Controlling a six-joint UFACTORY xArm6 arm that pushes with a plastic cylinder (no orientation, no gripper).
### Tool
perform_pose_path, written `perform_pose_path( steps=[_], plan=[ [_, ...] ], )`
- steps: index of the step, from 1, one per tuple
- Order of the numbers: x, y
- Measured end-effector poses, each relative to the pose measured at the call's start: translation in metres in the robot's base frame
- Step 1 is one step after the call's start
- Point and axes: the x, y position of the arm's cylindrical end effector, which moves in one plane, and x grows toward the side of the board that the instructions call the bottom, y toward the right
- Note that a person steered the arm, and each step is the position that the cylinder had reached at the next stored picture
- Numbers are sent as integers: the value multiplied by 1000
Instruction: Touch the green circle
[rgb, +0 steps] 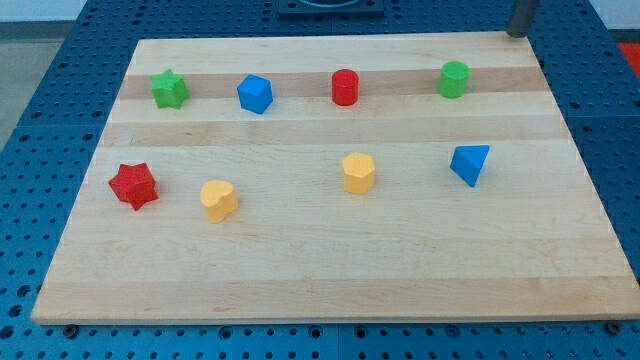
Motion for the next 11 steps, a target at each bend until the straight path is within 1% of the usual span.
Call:
perform_pose_path(
  steps=[1,2,3,4,6,7,9,11],
  plan=[
    [41,-91],
    [79,-95],
    [108,-80],
    [66,-80],
    [64,-80],
    [10,-93],
    [-1,-95],
    [0,-97]
  ],
)
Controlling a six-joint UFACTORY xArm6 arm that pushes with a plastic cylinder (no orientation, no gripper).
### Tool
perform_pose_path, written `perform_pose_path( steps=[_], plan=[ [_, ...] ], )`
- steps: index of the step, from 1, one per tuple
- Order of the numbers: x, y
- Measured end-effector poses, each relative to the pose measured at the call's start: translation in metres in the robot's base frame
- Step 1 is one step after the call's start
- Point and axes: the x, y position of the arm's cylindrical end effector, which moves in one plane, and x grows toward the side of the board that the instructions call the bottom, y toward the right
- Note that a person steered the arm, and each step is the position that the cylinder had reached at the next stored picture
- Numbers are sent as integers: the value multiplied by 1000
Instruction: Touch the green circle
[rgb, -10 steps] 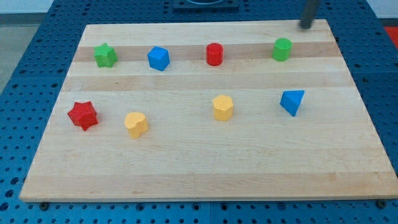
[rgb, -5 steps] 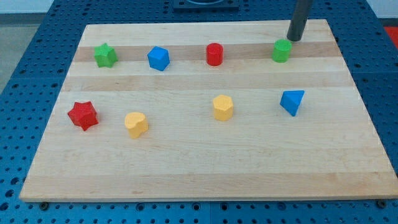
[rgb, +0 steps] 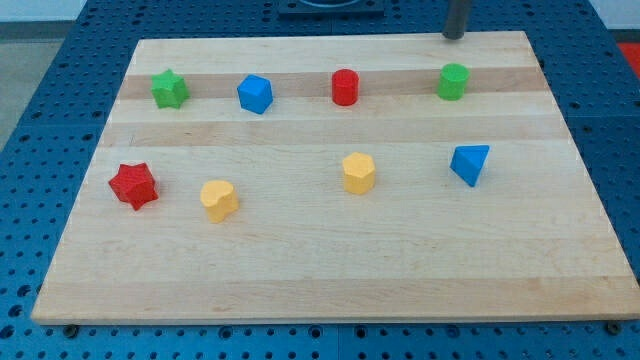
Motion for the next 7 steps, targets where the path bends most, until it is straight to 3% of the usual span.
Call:
perform_pose_path(
  steps=[3,4,7],
  plan=[
    [-1,2],
    [14,97],
    [19,104]
  ],
)
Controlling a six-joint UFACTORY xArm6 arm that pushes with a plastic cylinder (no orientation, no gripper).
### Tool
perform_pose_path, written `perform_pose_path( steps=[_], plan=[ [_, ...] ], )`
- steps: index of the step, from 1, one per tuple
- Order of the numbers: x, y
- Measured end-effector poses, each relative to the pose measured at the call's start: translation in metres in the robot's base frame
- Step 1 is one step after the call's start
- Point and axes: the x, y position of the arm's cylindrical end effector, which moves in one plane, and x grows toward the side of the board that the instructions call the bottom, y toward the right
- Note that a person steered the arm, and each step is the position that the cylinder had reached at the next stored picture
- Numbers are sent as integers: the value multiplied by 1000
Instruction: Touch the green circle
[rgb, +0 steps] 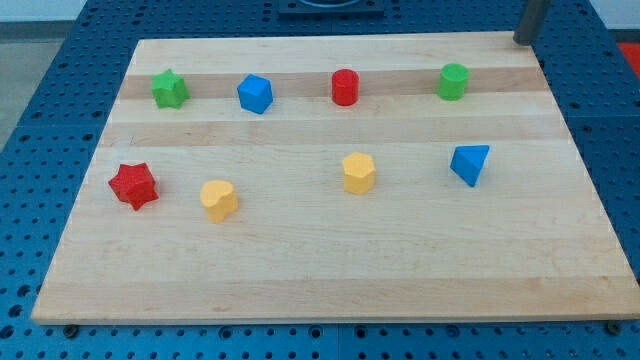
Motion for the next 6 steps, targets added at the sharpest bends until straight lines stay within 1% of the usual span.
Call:
perform_pose_path(
  steps=[3,6],
  plan=[
    [-3,6],
    [-8,-2]
  ],
)
